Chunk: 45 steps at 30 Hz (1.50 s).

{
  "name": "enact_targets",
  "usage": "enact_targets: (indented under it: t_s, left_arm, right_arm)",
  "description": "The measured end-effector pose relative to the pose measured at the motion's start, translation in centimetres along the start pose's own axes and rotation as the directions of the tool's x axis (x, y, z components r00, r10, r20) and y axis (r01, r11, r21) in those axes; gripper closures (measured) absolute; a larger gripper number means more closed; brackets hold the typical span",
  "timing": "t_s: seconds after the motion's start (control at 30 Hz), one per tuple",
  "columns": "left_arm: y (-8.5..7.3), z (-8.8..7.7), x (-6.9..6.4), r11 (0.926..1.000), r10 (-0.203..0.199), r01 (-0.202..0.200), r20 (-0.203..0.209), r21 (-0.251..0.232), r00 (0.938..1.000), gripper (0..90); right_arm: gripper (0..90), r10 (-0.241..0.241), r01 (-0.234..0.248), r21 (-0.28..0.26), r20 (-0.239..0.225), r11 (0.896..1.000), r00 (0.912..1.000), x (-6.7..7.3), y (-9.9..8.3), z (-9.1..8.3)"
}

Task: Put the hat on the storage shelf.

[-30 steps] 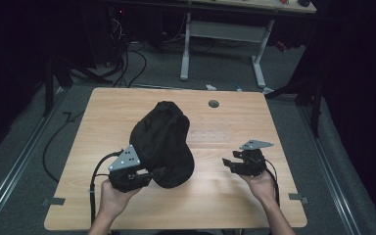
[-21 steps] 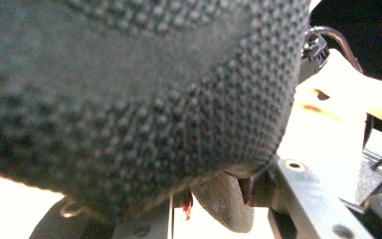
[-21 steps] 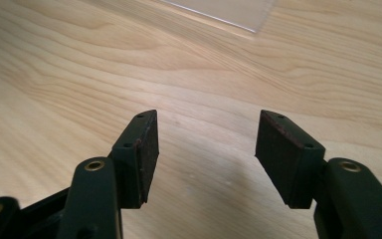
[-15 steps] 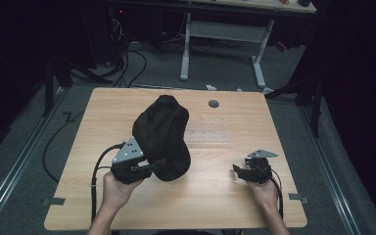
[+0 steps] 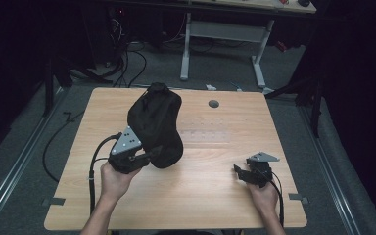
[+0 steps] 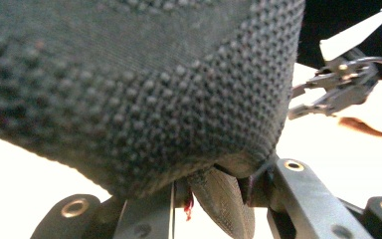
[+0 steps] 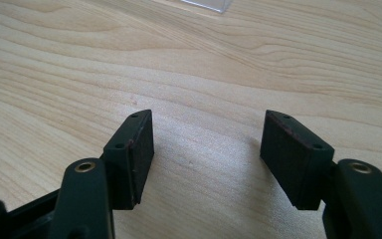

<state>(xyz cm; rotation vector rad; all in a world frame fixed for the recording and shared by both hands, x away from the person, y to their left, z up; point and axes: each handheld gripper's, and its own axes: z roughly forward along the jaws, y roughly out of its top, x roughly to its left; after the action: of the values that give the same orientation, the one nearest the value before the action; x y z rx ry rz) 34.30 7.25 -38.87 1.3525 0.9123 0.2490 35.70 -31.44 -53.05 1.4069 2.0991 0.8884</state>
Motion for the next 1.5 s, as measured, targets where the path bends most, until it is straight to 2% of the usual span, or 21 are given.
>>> enact_targets:
  t_s: [0.1,0.23,0.27,0.37,0.53,0.67,0.7,0.73,0.77,0.8,0.87,0.93,1.0,1.03,1.07,1.13,1.23,1.3,1.33,1.47,1.5]
  left_arm:
    - [0.6,0.2,0.4,0.9993,0.035,-0.036,-0.029,-0.014,0.9990,71.8]
    - [1.3,0.5,0.9,0.9991,0.024,-0.025,-0.042,-0.035,0.9988,71.8]
    - [1.6,0.7,1.1,0.9983,0.039,-0.042,-0.060,-0.040,0.9975,71.8]
    - [2.1,1.2,1.5,0.9975,0.046,-0.050,-0.075,-0.051,0.9961,71.8]
    - [2.6,1.9,2.1,0.9964,0.065,-0.069,-0.090,-0.050,0.9939,71.7]
    - [3.0,2.9,2.7,0.9945,0.096,-0.100,-0.109,-0.032,0.9894,71.7]
    - [3.0,3.4,3.1,0.9926,0.115,-0.119,-0.124,-0.025,0.9856,71.7]
    - [3.0,3.4,3.1,0.9926,0.115,-0.119,-0.124,-0.025,0.9856,71.7]
    - [3.0,3.9,3.5,0.9899,0.138,-0.141,-0.138,-0.014,0.9808,71.7]
    - [3.0,3.9,3.5,0.9899,0.138,-0.141,-0.138,-0.014,0.9808,71.7]
    - [2.9,4.3,3.8,0.9862,0.161,-0.165,-0.156,-0.012,0.9745,71.7]
    - [2.6,4.9,4.3,0.9805,0.193,-0.197,-0.181,-0.001,0.9644,71.8]
    - [2.4,5.2,4.4,0.9802,0.193,-0.198,-0.186,-0.005,0.9633,71.7]
    - [2.3,5.5,4.7,0.9780,0.205,-0.209,-0.197,0.001,0.9588,71.7]
    - [2.3,5.5,4.7,0.9780,0.205,-0.209,-0.197,0.001,0.9588,71.7]
    - [2.2,6.0,5.1,0.9754,0.218,-0.220,-0.211,0.012,0.9530,71.7]
    - [2.1,6.3,5.3,0.9756,0.217,-0.219,-0.213,0.015,0.9527,71.7]
    - [2.0,6.7,5.5,0.9731,0.229,-0.229,-0.216,0.025,0.9492,71.7]
    - [1.9,7.0,5.6,0.9693,0.245,-0.244,-0.221,0.030,0.9440,71.7]
    - [1.9,7.4,5.9,0.9685,0.248,-0.247,-0.222,0.035,0.9430,71.7]
    - [1.8,7.6,5.9,0.9711,0.237,-0.237,-0.219,0.026,0.9464,71.7]
  right_arm:
    - [38.1,0.000,0.000,0.000,-0.001,1.000,1.0000,0.0,0.0,0.0]
    - [38.0,-0.001,0.001,0.000,-0.001,1.000,1.0000,0.0,0.0,0.0]
    - [38.1,0.000,0.000,0.000,-0.001,1.000,1.0000,0.0,0.0,0.0]
    - [38.0,0.000,0.000,-0.001,-0.001,1.000,1.0000,0.0,0.0,0.0]
    - [38.1,0.001,-0.001,-0.001,0.001,1.000,1.0000,0.0,0.0,0.0]
    - [38.0,0.004,-0.004,0.000,0.005,1.000,1.0000,0.0,-0.1,-0.1]
    - [38.1,0.008,-0.008,0.000,0.005,1.000,1.0000,0.0,-0.1,-0.1]
    - [38.1,0.008,-0.008,0.000,0.005,1.000,1.0000,0.0,-0.1,-0.1]
    - [38.1,0.008,-0.008,0.000,0.005,1.000,1.0000,0.0,-0.1,-0.1]
    - [38.1,0.008,-0.008,0.000,0.005,1.000,1.0000,0.0,-0.1,-0.1]
    - [38.0,0.009,-0.009,0.000,0.005,1.000,1.0000,0.0,-0.1,-0.1]
    - [38.0,0.008,-0.008,-0.001,0.006,1.000,1.0000,0.0,-0.1,-0.1]
    - [38.0,0.009,-0.009,0.000,0.006,1.000,0.9999,0.0,-0.1,-0.1]
    - [38.0,0.013,-0.013,0.002,0.007,1.000,0.9999,0.1,-0.1,-0.1]
    - [38.0,0.014,-0.014,0.002,0.007,1.000,0.9999,0.1,-0.1,-0.1]
    - [38.0,0.009,-0.009,0.000,0.012,1.000,0.9999,0.0,-0.1,-0.1]
    - [38.0,0.011,-0.011,0.000,0.013,1.000,0.9999,0.1,-0.2,-0.2]
    - [38.0,0.011,-0.011,0.000,0.014,1.000,0.9998,0.1,-0.2,-0.2]
    - [37.9,0.011,-0.011,-0.001,0.014,1.000,0.9998,0.1,-0.2,-0.2]
    - [38.0,0.011,-0.011,-0.001,0.014,1.000,0.9998,0.1,-0.2,-0.2]
    - [37.9,0.011,-0.011,-0.001,0.014,1.000,0.9998,0.1,-0.2,-0.2]
